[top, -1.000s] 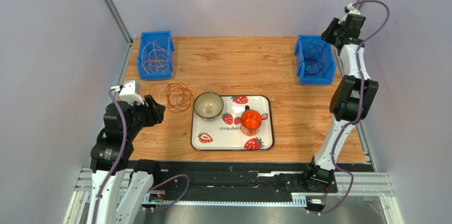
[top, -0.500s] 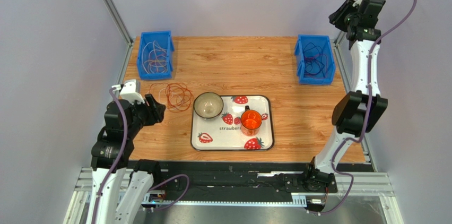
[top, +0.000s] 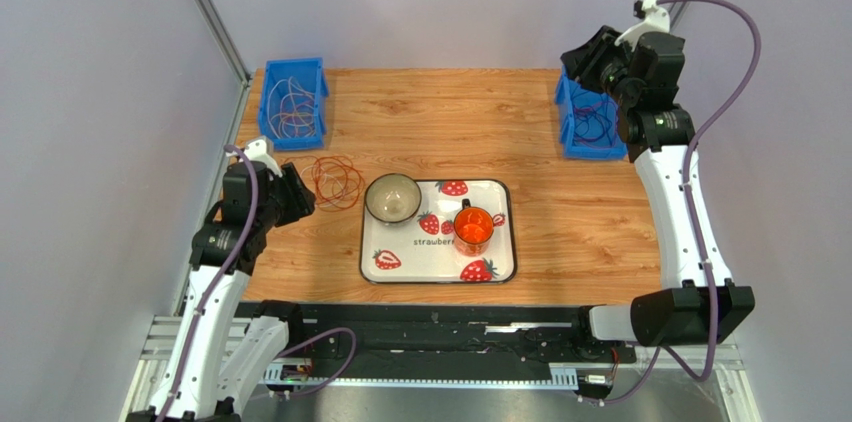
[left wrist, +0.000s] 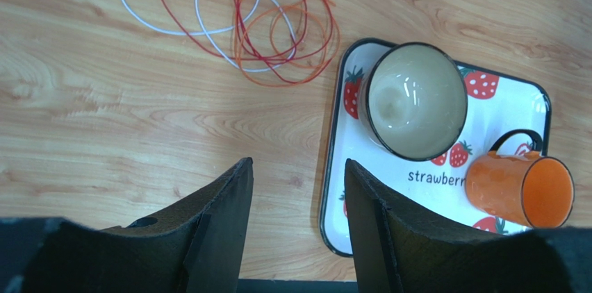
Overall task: Untangle the cables
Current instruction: Place the cable in the bin, then pick up the cable from the cable, then untie the cable from the bin.
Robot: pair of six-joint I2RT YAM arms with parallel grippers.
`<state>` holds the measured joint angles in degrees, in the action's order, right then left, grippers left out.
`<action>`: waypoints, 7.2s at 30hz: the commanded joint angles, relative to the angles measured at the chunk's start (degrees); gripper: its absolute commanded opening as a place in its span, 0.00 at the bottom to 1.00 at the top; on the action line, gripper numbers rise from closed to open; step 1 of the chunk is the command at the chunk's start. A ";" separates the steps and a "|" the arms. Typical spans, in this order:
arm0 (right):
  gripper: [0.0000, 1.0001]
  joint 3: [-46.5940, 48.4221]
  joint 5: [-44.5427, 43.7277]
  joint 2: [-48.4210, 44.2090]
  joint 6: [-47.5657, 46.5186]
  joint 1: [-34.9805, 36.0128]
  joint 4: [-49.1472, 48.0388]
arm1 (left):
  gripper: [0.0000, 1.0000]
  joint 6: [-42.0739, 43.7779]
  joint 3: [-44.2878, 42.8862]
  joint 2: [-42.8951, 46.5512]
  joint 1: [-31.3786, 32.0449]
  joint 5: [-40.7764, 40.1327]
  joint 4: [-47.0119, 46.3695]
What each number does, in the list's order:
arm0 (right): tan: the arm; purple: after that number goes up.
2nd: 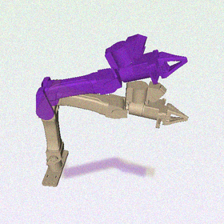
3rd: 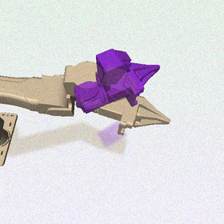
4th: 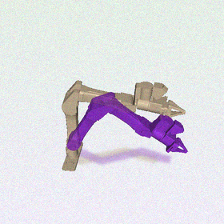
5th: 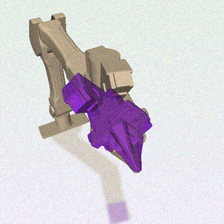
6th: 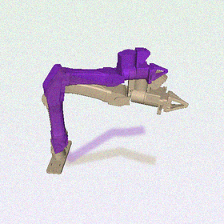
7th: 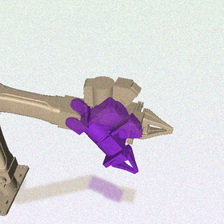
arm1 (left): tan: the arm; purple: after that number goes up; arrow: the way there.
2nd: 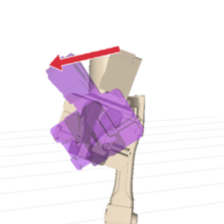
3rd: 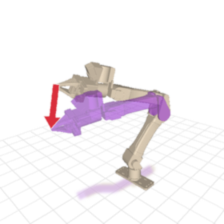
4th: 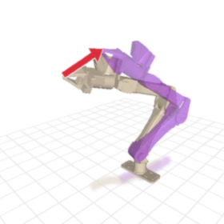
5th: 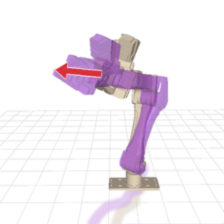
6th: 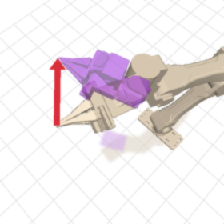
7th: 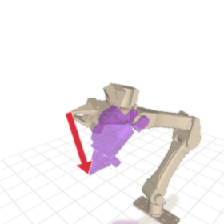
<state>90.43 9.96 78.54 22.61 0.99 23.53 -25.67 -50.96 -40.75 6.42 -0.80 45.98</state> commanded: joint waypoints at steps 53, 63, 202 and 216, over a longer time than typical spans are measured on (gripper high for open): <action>0.36 -30.93 2.17 -12.45 0.59 29.50 7.23 | 0.47 0.27 -15.22 -60.85 -18.81 0.01 -29.38; 0.36 -31.11 1.82 -12.54 0.15 29.59 8.02 | 0.14 1.15 -13.29 -59.79 -18.81 -0.96 -29.80; 0.00 48.08 4.30 10.32 -15.04 40.75 -22.91 | 0.37 -9.40 4.99 -24.45 -4.92 30.08 -36.92; 0.00 42.81 -8.63 2.94 -40.09 40.75 -19.65 | 0.32 -7.47 4.20 -29.91 -3.43 22.69 -34.55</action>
<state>135.06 7.60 83.53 -7.44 41.71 3.75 -34.41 -46.09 -73.82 2.22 24.99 12.21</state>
